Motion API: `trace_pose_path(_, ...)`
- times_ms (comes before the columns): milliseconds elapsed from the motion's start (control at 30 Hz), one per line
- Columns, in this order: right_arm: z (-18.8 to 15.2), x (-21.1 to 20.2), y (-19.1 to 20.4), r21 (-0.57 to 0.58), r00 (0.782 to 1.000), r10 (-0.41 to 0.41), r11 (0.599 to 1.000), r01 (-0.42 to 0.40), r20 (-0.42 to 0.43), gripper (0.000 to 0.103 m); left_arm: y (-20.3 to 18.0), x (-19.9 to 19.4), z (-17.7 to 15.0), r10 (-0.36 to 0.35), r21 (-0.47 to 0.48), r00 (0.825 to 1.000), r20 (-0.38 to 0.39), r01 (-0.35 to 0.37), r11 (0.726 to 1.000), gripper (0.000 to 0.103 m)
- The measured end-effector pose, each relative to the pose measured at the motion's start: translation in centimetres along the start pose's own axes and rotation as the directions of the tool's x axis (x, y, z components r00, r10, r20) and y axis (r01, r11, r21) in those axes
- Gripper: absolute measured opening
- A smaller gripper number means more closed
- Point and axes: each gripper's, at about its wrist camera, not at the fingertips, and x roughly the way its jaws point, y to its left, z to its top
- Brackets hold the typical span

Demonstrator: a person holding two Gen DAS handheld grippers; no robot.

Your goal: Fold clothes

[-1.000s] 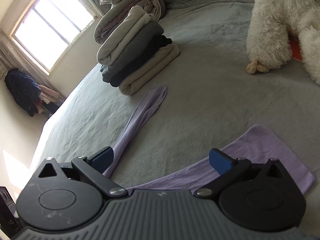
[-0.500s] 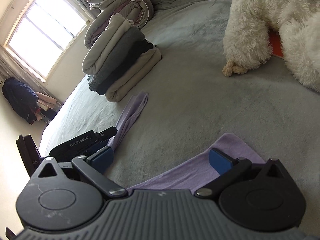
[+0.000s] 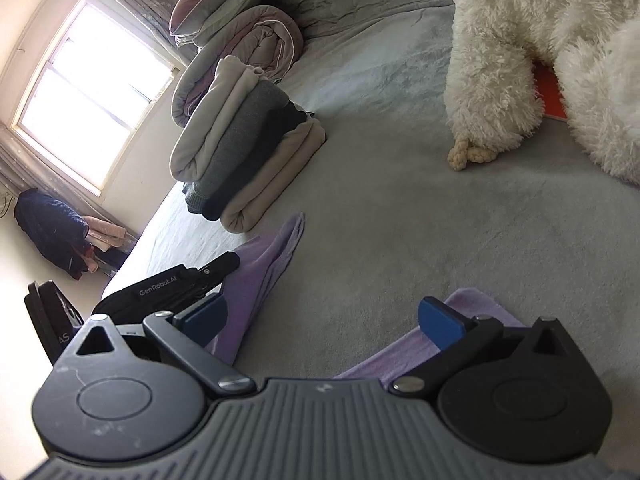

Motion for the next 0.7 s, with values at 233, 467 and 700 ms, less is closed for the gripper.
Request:
trace_pose_path(233,0.8,-1.8,-1.2,0.082,0.989,0.141,0.986,-0.143,0.033,0.103,-3.7,-3.6,-1.4,-0.103,0.087,0.995,0.007,0.102,0.991,0.002)
trace_pose_path(467,1.3,-3.1,-3.5,0.206,0.96,0.279,0.939,-0.274,0.008,0.088,-6.9,-6.1,-5.8,-0.167,0.181,0.985,-0.049,0.173,0.968,0.002)
trace_pose_path(700,0.2,-4.5,-3.2,0.133,0.945,0.313,0.945,-0.3,-0.092,0.078,-8.2,-7.3,-10.8,-0.2,0.212,0.971,-0.135,0.225,0.951,0.002)
